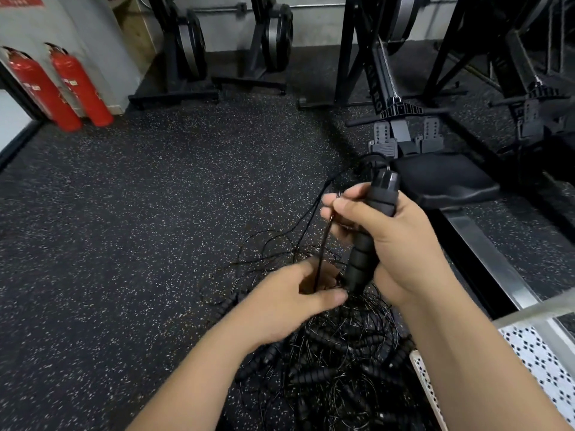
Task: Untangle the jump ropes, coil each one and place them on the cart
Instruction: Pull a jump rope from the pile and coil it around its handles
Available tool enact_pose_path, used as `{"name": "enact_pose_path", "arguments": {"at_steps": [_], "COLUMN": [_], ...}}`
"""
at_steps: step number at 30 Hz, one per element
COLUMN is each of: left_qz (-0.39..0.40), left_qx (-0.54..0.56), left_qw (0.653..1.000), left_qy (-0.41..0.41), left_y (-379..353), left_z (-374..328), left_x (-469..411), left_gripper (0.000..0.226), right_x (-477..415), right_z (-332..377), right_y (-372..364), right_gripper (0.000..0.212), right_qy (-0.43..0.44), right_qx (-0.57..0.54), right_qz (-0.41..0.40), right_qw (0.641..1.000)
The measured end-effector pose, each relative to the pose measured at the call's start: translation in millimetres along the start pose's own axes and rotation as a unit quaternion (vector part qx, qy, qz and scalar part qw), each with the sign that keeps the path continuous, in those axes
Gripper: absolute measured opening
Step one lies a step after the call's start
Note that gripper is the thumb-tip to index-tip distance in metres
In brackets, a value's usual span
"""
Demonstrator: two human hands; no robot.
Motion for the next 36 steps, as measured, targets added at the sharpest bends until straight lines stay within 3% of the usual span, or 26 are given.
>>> {"name": "enact_pose_path", "arguments": {"at_steps": [5,14,22,24,36], "left_qz": [-0.034,-0.015,0.067,0.066,0.035], "left_qx": [-0.024,-0.067,-0.139,-0.152,-0.199], "left_qw": [0.999,0.998,0.984,0.981,0.975], "left_qy": [-0.002,0.005,0.091,0.097,0.098], "left_y": [-15,-30,-47,-50,-32], "left_z": [17,40,77,87,117], "left_x": [-9,-12,-12,-15,-27], "left_gripper": [0.024,0.018,0.03,0.022,0.029], "right_x": [-1,3,9,10,1], "right_z": [5,14,20,21,18], "right_y": [3,5,-1,0,10], "right_gripper": [0.024,0.024,0.022,0.021,0.021], "right_qy": [-0.004,-0.007,-0.021,-0.019,-0.027], "right_qx": [-0.035,-0.077,-0.109,-0.11,-0.124], "right_qz": [-0.01,-0.017,-0.013,-0.014,-0.042], "right_qw": [0.999,0.997,0.994,0.994,0.991]}}
Point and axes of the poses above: each hand's wrist, its own x-axis away from the middle knuckle, its own y-axis out of the back of the hand, z = x × y, the point moved 5 cm from there along -x, towards the middle knuckle, and after that the axes turned 12 degrees about -z, right-handed, at the moved point
